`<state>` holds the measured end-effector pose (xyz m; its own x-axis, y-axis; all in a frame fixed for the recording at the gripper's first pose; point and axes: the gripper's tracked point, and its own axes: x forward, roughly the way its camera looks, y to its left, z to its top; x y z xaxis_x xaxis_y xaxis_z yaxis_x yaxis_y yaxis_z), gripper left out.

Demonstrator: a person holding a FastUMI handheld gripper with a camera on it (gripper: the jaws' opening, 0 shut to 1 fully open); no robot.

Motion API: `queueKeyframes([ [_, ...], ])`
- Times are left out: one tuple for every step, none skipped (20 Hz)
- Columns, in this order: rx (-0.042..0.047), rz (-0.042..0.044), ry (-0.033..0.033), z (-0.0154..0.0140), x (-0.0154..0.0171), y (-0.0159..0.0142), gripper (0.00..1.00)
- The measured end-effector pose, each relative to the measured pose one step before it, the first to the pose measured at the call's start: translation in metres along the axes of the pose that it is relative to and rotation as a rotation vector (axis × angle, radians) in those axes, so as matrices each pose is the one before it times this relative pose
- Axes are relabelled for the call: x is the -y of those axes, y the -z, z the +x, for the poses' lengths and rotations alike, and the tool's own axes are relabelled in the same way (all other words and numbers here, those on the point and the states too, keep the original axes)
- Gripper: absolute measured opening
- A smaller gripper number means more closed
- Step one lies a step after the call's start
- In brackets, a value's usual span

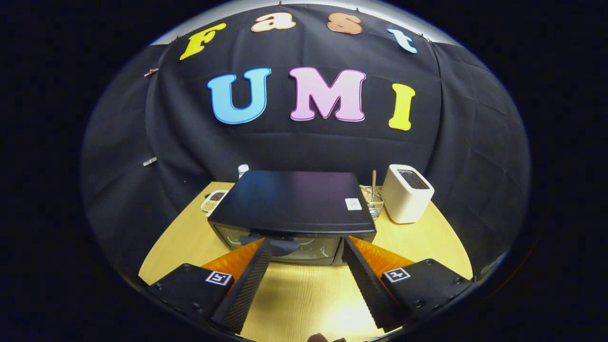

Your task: Open the toaster oven, put the food inside, and close the toaster oven door.

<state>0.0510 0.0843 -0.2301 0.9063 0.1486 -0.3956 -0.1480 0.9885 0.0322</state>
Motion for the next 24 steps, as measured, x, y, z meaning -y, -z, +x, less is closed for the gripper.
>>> queueKeyframes([
  [0.02581, 0.00578, 0.00327, -0.00345, 0.00623, -0.01214, 0.99],
  [0.03131, -0.00227, 0.00568, -0.00351, 0.00712, -0.01348, 0.99],
  [0.0324, -0.01158, 0.0107, -0.0028, 0.00991, -0.01397, 0.99],
  [0.03761, -0.01297, 0.01275, -0.00378, 0.01071, -0.01469, 0.99],
  [0.03852, -0.01027, 0.01199, -0.00298, 0.00992, -0.01509, 0.99],
  [0.03977, -0.00745, 0.01079, -0.00309, 0.00914, -0.01335, 0.99],
  [0.03396, -0.00404, 0.01048, -0.00369, 0.00943, -0.01325, 0.99],
  [0.03216, 0.0012, 0.00731, -0.00359, 0.00862, -0.01299, 0.99],
  [0.02801, 0.00115, 0.0037, -0.00271, 0.00673, -0.01266, 0.99],
  [0.02001, 0.00215, 0.00765, -0.00292, 0.00837, -0.01031, 0.99],
  [0.01851, 0.00682, 0.00641, -0.00345, 0.00727, -0.01037, 0.99],
  [0.02297, 0.01005, 0.00375, -0.00187, 0.00498, -0.01069, 0.99],
  [0.01155, 0.007, 0.00112, -0.00318, 0.00566, -0.00796, 0.99],
  [0.00587, 0.00756, 0.00121, -0.0043, 0.00625, -0.00492, 0.99],
  [0.00492, 0.0161, -0.00144, -0.00342, 0.00471, -0.00369, 0.99],
  [0.00075, 0.01823, 0.00145, -0.00221, 0.00394, -0.00177, 0.99],
  [-0.00497, 0.01018, 0.00657, -0.00032, 0.00605, 0.00189, 0.99],
  [-0.00328, 0.00335, 0.00707, -0.00251, 0.00841, 0.00047, 0.99],
  [-0.0033, -0.00055, 0.01132, -0.00171, 0.00649, 0.00055, 0.99],
  [0.00182, 0.00082, 0.00603, -0.00083, 0.004, 0.00004, 0.99],
  [0.00144, 0.00374, 0.00511, 0.00037, 0.00146, -0.00107, 0.99],
  [-0.00145, 0.00304, 0.00451, -0.00109, 0.00127, -0.00048, 0.99],
  [0.00345, 0.00184, 0.00294, -0.0015, 0.00108, -0.00017, 0.99],
  [0.00195, -0.00344, 0.00349, -0.00016, 0.00054, -0.00147, 0.99],
])
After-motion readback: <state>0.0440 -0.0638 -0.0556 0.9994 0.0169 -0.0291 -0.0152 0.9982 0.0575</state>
